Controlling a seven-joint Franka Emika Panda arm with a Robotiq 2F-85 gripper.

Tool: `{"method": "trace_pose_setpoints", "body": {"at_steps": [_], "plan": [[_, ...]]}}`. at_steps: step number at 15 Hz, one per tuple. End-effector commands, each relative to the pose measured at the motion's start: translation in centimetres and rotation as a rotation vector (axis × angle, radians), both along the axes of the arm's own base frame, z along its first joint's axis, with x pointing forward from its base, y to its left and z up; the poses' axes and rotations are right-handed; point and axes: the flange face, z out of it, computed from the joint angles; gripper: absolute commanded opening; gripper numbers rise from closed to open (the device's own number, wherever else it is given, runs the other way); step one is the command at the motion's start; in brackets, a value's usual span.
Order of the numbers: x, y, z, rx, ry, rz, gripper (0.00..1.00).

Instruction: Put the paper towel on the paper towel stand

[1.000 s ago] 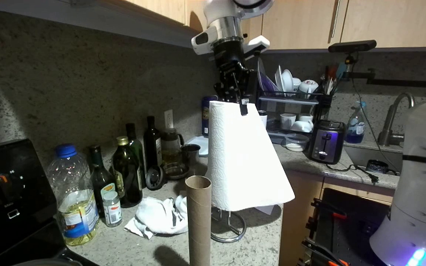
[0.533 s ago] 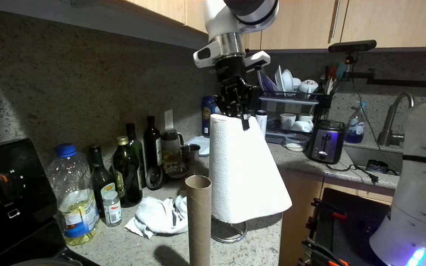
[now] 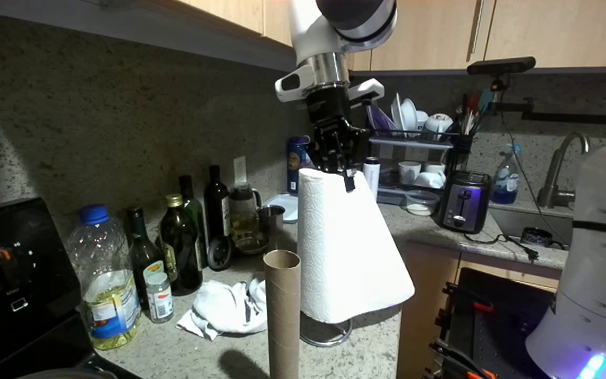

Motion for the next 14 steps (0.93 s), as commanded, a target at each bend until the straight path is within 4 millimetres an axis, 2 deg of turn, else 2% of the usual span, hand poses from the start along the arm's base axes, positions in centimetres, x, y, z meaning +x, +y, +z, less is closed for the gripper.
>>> {"method": "trace_pose_setpoints", "body": {"at_steps": [1,6,7,8,11,14], "plan": [[-0.55,0.17,-2.45,-0.001,0.010,0.030,0.07],[-0.69,0.30,-2.79,-0.013,0.006,0.031,0.07],[-0.67,0.32,-2.79,-0.014,0.005,0.030,0.18],[-0.66,0.27,-2.74,-0.015,-0.001,0.028,0.37],[-0.74,0.24,-2.47,-0.015,-0.015,0.027,0.60],[-0.99,0.17,-2.58,-0.016,-0.022,0.024,0.71]]}}
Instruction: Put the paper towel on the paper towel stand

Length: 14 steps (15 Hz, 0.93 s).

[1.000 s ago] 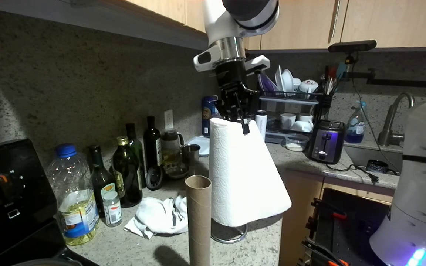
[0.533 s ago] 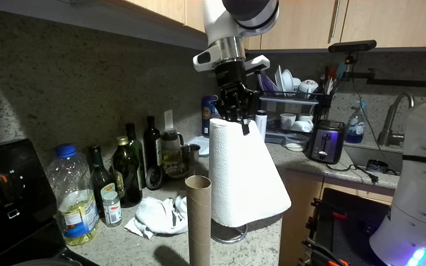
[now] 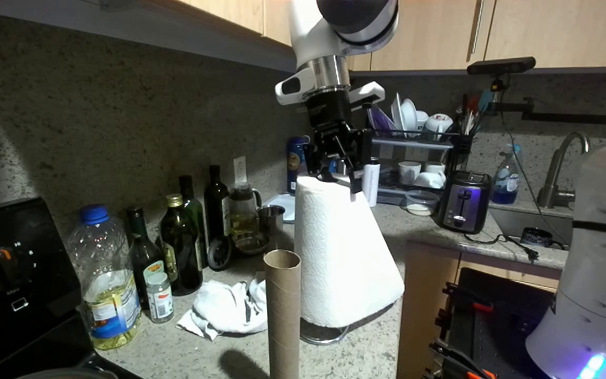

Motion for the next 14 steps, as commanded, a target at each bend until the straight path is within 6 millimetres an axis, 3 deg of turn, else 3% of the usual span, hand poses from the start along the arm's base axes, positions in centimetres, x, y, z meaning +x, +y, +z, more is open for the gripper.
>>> {"method": "trace_pose_setpoints", "body": {"at_steps": [1,4,8,11,14], "plan": [[-0.7,-0.5,-2.2,-0.011,-0.018,0.010,0.76],[-1.0,-0.7,-2.7,-0.011,-0.032,0.005,0.76],[-1.1,-0.9,-1.3,0.001,-0.068,0.001,0.74],[-1.4,-1.2,0.3,0.010,-0.105,-0.003,0.79],[-1.8,-1.5,2.1,0.017,-0.143,-0.006,0.91]]}}
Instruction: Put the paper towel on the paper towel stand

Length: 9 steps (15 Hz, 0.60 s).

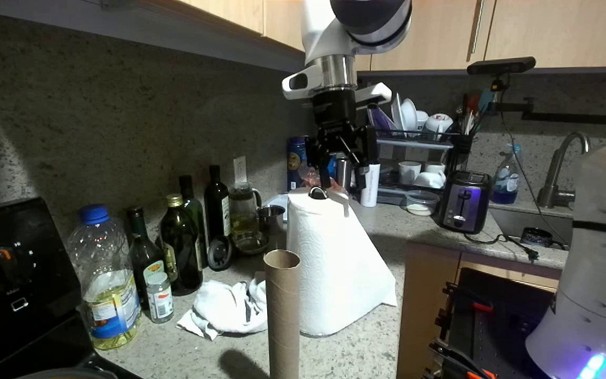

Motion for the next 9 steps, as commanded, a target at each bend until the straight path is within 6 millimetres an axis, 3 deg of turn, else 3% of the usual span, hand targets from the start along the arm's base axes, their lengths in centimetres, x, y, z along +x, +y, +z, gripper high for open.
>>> {"method": "trace_pose_setpoints", "body": {"at_steps": [1,5,9], "plan": [[-1.1,-1.0,2.1,0.011,-0.078,0.011,0.89],[-1.5,-1.6,3.7,0.021,-0.119,0.000,0.91],[-1.7,-2.3,4.6,0.028,-0.142,-0.019,1.00]]}}
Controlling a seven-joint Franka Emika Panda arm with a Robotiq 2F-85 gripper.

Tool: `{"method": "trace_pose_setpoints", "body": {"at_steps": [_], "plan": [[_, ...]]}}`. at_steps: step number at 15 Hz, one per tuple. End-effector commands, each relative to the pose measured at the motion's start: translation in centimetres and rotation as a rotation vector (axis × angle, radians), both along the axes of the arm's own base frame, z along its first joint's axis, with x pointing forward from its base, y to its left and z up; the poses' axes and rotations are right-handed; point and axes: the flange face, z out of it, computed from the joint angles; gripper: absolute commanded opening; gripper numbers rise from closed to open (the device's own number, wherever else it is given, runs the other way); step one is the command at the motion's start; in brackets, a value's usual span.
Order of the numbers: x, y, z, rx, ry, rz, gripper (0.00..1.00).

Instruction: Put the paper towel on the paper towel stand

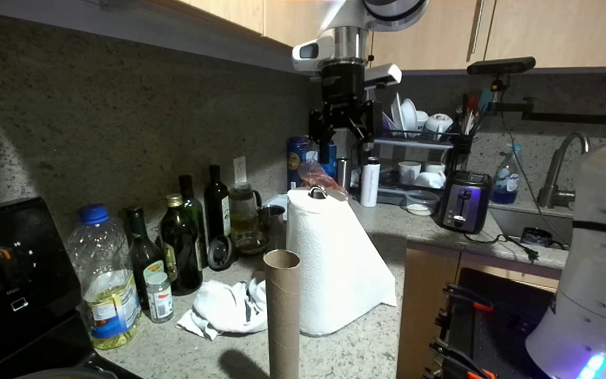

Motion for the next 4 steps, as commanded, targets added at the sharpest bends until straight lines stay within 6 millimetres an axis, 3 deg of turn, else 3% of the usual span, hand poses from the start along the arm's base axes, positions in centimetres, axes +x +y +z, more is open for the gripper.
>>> {"method": "trace_pose_setpoints", "body": {"at_steps": [1,4], "plan": [[-0.74,-1.09,0.47,0.006,-0.046,0.000,0.99],[-0.15,-0.81,0.47,0.006,-0.014,-0.017,1.00]]}}
